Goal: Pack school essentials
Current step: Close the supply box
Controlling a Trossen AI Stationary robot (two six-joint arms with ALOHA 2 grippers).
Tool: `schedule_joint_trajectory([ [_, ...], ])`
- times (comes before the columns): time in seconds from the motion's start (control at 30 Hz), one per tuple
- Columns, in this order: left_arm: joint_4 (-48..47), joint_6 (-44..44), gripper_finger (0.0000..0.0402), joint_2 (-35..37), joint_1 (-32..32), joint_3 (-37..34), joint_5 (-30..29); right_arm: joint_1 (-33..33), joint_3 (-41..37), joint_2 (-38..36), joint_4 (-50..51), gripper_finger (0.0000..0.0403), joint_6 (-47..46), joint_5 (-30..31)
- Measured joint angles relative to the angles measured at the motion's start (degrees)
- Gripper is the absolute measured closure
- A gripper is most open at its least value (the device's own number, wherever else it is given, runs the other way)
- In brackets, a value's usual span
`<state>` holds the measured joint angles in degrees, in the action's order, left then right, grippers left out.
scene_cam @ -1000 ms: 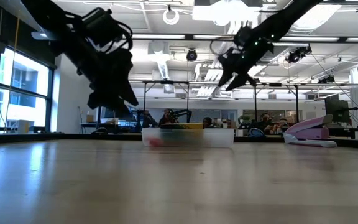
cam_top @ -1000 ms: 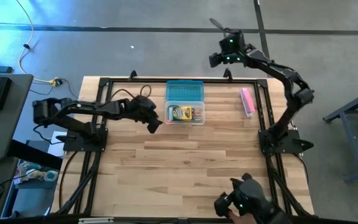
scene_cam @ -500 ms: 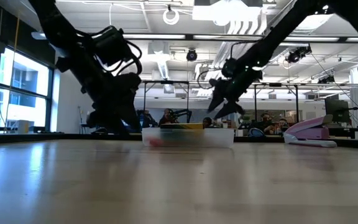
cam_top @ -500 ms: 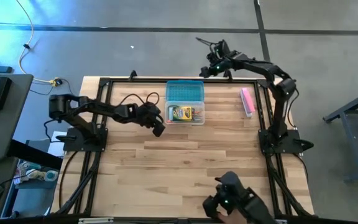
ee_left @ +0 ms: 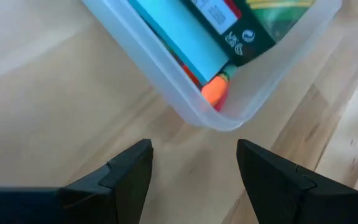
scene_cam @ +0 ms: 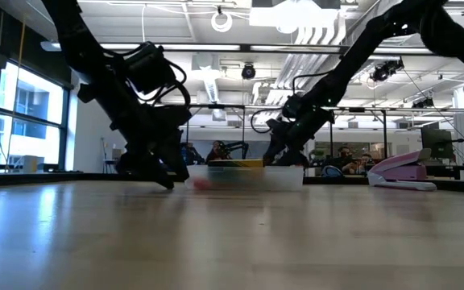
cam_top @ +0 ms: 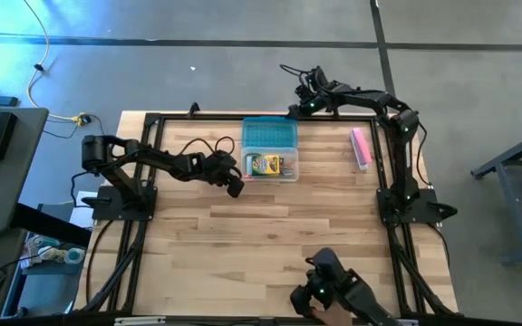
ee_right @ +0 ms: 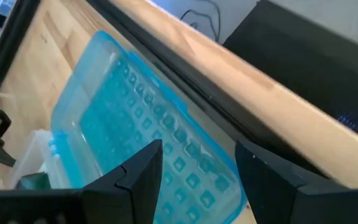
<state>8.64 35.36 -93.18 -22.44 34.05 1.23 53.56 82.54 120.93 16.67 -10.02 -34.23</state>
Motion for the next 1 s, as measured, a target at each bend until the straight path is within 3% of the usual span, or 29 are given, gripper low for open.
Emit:
schedule_joint_trajectory([
  [0.47,2.02,1.54,0.0177,-0.14,0.0,-0.07,-0.96,0.11,0.0,1.13,0.86,0.021,1.03,-6.69],
  [1.0,3.62,5.93,0.0177,-0.14,0.02,-0.11,-2.9,0.1,0.04,-3.62,3.89,0.021,1.53,-9.03],
])
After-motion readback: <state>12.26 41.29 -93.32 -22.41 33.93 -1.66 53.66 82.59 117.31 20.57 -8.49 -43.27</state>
